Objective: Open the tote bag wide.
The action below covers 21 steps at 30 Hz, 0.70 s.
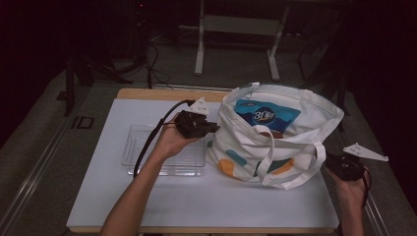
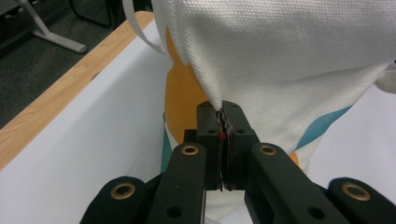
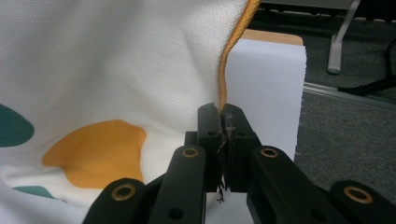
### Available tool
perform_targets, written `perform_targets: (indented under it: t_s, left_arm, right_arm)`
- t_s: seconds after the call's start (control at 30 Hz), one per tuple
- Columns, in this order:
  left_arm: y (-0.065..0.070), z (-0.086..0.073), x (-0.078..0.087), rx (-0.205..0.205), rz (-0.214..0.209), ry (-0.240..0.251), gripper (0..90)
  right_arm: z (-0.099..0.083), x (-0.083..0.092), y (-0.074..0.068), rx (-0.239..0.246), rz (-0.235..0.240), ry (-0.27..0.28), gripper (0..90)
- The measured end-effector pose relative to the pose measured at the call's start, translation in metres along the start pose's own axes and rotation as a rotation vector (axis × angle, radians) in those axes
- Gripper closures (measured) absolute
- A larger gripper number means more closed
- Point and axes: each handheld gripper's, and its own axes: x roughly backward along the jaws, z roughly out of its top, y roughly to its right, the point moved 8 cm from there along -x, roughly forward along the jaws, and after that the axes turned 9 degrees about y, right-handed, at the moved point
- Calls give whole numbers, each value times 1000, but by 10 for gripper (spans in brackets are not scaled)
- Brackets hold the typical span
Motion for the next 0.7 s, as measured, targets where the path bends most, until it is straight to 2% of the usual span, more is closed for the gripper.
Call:
perform_targets:
  t_s: [0.2,0.43,0.7]
  left_arm:
    - [5,-8,1,-21,6,-22,880]
    - [8,-24,2,-8,7,-42,881]
    - [9,-32,-2,4,20,-52,879]
  right_arm:
    - [-5,1,-2,5,7,-10,874]
    - [-8,2,-5,30,10,-28,876]
    - [-15,-1,-7,48,9,-61,878]
